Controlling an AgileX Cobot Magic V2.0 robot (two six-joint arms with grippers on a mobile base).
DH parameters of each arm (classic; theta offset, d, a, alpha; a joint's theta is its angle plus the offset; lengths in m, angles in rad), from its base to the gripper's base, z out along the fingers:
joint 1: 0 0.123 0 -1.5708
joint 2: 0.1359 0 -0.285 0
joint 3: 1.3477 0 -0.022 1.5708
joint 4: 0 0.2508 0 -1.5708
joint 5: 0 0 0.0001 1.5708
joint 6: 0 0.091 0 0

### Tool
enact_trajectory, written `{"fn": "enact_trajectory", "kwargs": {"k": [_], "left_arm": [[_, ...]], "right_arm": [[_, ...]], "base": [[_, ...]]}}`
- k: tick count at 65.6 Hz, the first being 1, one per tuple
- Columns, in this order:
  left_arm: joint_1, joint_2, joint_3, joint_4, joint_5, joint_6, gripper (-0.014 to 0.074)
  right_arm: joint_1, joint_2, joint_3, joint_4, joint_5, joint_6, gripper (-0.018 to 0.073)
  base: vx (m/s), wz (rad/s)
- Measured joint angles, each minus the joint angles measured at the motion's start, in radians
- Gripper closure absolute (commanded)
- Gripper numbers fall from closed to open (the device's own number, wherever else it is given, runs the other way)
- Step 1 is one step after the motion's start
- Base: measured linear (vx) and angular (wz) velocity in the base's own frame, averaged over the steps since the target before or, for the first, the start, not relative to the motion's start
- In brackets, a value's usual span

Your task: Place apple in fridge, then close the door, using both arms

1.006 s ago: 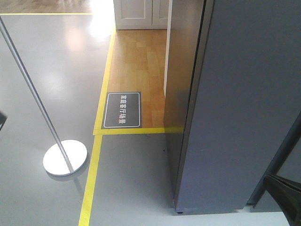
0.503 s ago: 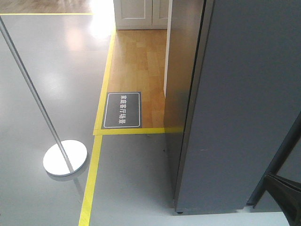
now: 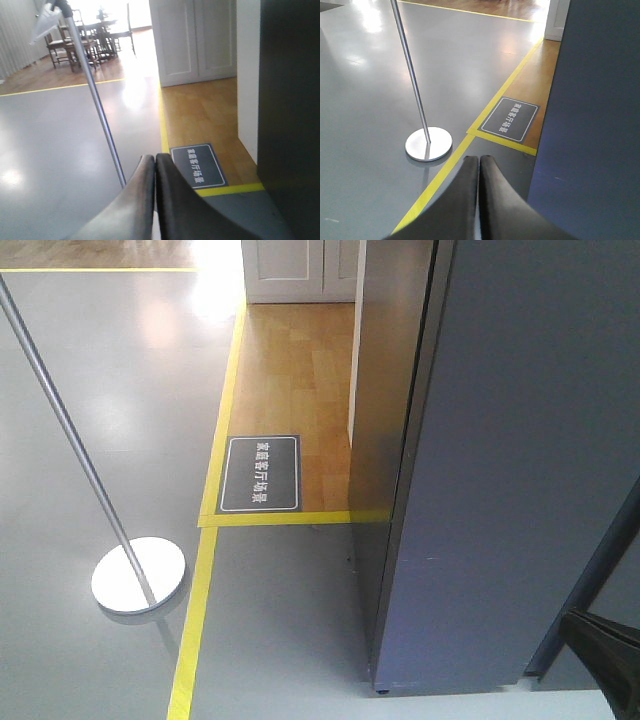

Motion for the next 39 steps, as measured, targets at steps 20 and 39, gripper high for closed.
{"fn": "enact_trajectory", "kwargs": {"k": [20,39], "left_arm": [[0.000,-0.135,0.000,-0.011,0.122,0.003,0.0603],[0.000,-0.135,0.000,-0.206,0.040,0.126,0.0603]], "right_arm": [[0.000,0.000,0.000,0.001,0.000,0.000,0.0562],[0.000,0.000,0.000,0.001,0.000,0.000,0.0562]], "base": [[0.00,0.00],[0.00,0.00]]}}
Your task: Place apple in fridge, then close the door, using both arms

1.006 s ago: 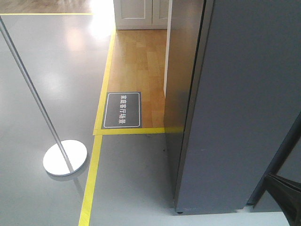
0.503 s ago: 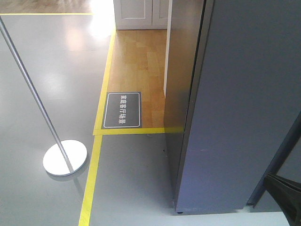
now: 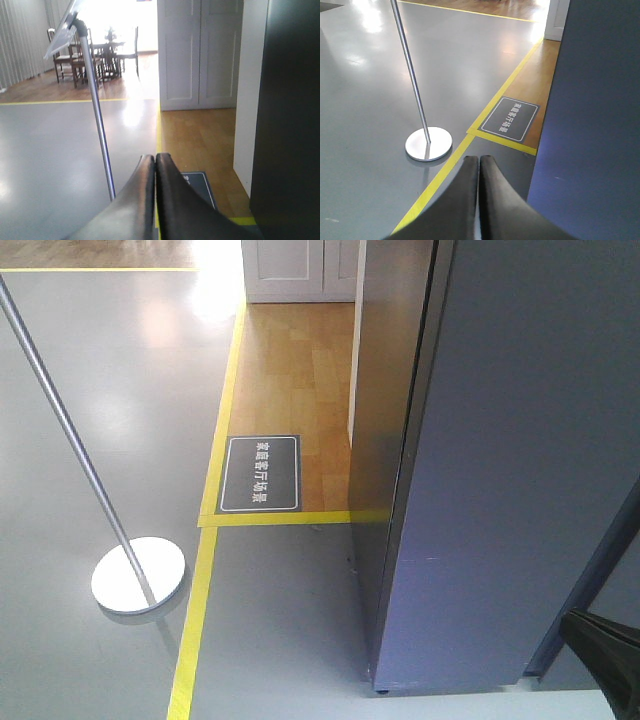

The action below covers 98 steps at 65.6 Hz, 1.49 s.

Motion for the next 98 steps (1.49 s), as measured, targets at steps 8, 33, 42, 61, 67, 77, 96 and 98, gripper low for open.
{"fn": "enact_trajectory", "kwargs": {"k": [8,33,42,61,67,77,96,98], "left_arm": [[0.000,0.000,0.000,-0.149,0.002,0.201,0.0603],[0.000,0.000,0.000,-0.186,0.003,0.374,0.0603],[0.000,0.000,0.000,-0.145,0.003,0.375,0.0603],[0.000,0.000,0.000,-0.138,0.003,0.375,0.0603],[0.000,0.000,0.000,-0.138,0.003,0.375,0.0603],[0.000,0.000,0.000,-0.138,0.003,0.375,0.0603],[0.000,0.000,0.000,-0.137,0.003,0.375,0.0603],[0.000,0.000,0.000,-0.137,0.003,0.375,0.0603]], "right_arm": [[0.000,0.000,0.000,0.000,0.000,0.000,0.0562],[0.000,0.000,0.000,0.000,0.000,0.000,0.0562],[0.000,0.000,0.000,0.000,0.000,0.000,0.0562],[0.000,0.000,0.000,0.000,0.000,0.000,0.0562],[0.000,0.000,0.000,0.000,0.000,0.000,0.0562],[0.000,0.000,0.000,0.000,0.000,0.000,0.0562],[0.000,-0.004,0.000,-0.028,0.000,0.000,0.0562],[0.000,-0.011,0.000,-0.050,0.000,0.000,0.0562]], "base": [[0.00,0.00],[0.00,0.00],[0.00,0.00],[0.00,0.00],[0.00,0.00],[0.00,0.00],[0.00,0.00],[0.00,0.00]]}}
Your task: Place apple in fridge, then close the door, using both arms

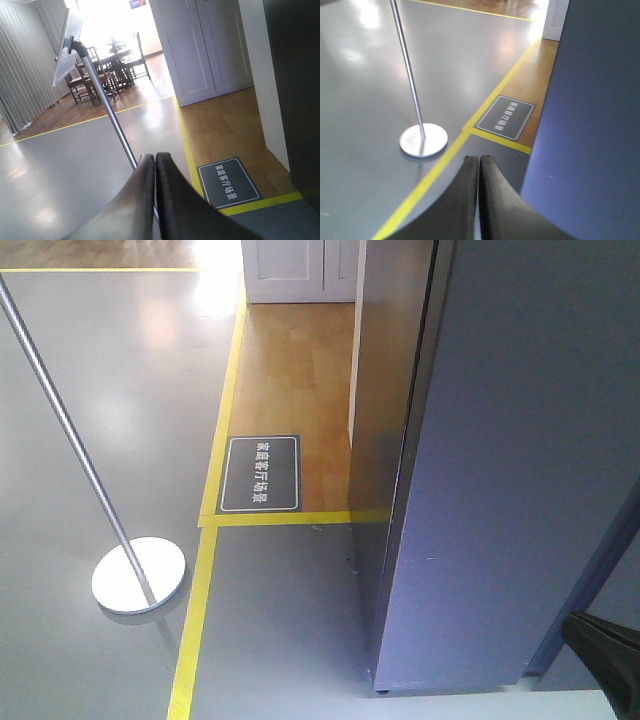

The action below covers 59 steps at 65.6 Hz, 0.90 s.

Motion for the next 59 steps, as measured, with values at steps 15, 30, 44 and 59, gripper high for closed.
{"fn": "enact_trajectory", "kwargs": {"k": [15,30,44,59], "left_arm": [[0.000,0.000,0.000,0.000,0.000,0.000,0.0603],[0.000,0.000,0.000,0.002,0.000,0.000,0.0603],[0.000,0.000,0.000,0.002,0.000,0.000,0.0603],[0.000,0.000,0.000,0.002,0.000,0.000,0.0603]], "right_arm": [[0.000,-0.092,0.000,-0.257,0.037,0.148,0.0562],[0.000,-0.203,0.000,-0.572,0.036,0.607,0.0562],[0.000,-0.281,0.054,-0.791,-0.016,0.870,0.0562],[0.000,-0.386,0.257,-0.819,-0.188,0.935,0.0562]], "base": [[0.00,0.00],[0.00,0.00],[0.00,0.00],[0.00,0.00]]}}
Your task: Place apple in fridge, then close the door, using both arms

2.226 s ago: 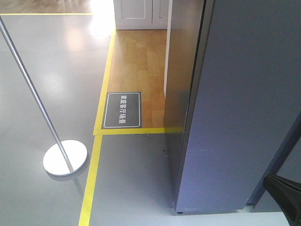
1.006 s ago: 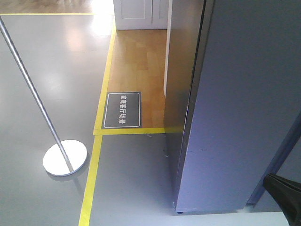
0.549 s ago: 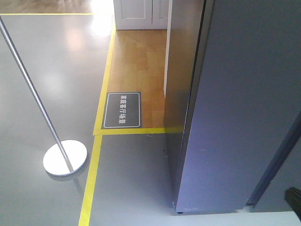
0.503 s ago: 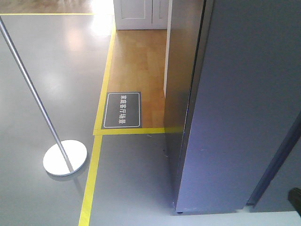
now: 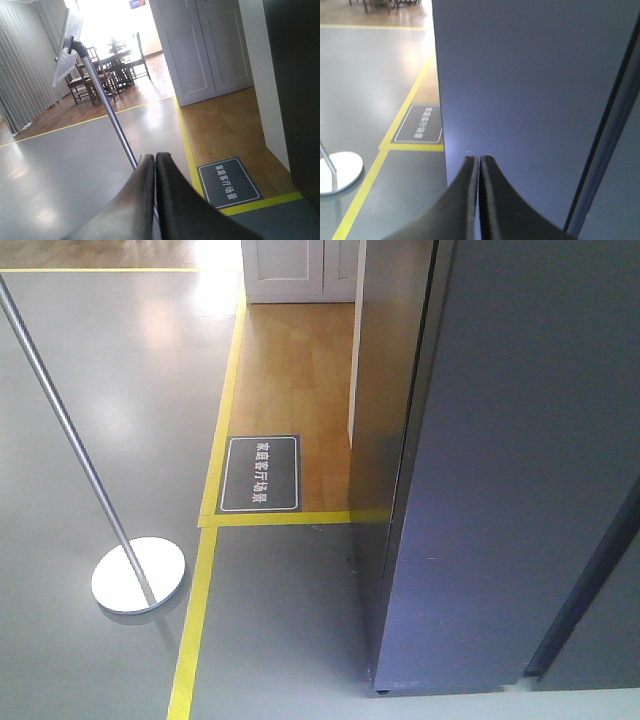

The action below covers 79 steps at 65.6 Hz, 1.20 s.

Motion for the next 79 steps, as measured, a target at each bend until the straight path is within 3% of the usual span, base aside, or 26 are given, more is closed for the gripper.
{"fn": "enact_trajectory", "kwargs": {"k": [79], "left_arm": [[0.000,0.000,0.000,0.000,0.004,0.001,0.0603]], "right_arm": [[0.000,-0.015,0.031,-0.018,-0.280,0.010,0.0562]], "base": [[0.00,0.00]]}}
